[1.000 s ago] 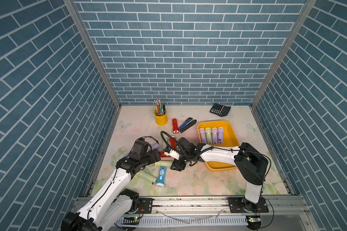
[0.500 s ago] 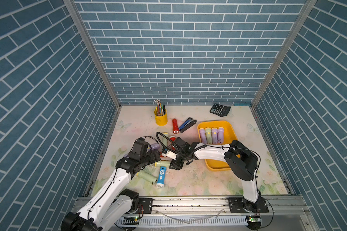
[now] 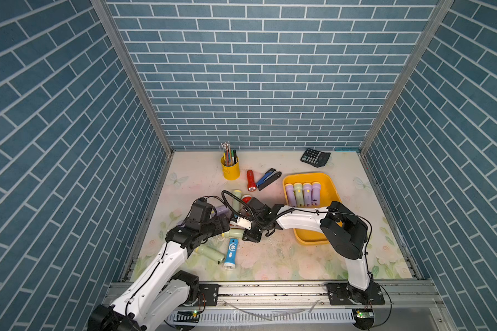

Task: Put the flashlights into the storage boxes
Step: Pick up the flashlight from the center of the board.

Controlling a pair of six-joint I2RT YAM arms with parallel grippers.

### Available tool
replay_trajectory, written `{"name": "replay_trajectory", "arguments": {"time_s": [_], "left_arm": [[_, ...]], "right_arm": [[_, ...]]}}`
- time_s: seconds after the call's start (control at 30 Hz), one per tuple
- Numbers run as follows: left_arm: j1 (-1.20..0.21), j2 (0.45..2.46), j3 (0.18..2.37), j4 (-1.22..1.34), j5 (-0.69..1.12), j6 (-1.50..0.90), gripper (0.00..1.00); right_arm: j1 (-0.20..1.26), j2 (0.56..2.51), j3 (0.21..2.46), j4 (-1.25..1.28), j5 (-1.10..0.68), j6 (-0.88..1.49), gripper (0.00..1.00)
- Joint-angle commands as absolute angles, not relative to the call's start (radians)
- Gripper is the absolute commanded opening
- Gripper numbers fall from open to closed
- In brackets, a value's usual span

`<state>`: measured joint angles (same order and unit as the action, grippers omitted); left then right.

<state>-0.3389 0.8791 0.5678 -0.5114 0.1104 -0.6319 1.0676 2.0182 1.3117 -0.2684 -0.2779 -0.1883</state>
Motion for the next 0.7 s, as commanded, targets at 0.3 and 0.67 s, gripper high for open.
{"name": "replay_trajectory", "arguments": {"time_s": [0.3,0.67], "left_arm": [[-0.333,0.841,0.555,-0.435,0.166,-0.62,0.88],[-0.337,0.808,0.558,-0.294,0.236,-0.64,0.86]], "right_arm": [[1.072,1.778,1.125,-0.109,-0.201,-0.078,0.26],[1.049,1.609,0.945,0.111,-0.043,0.276,0.24]]}}
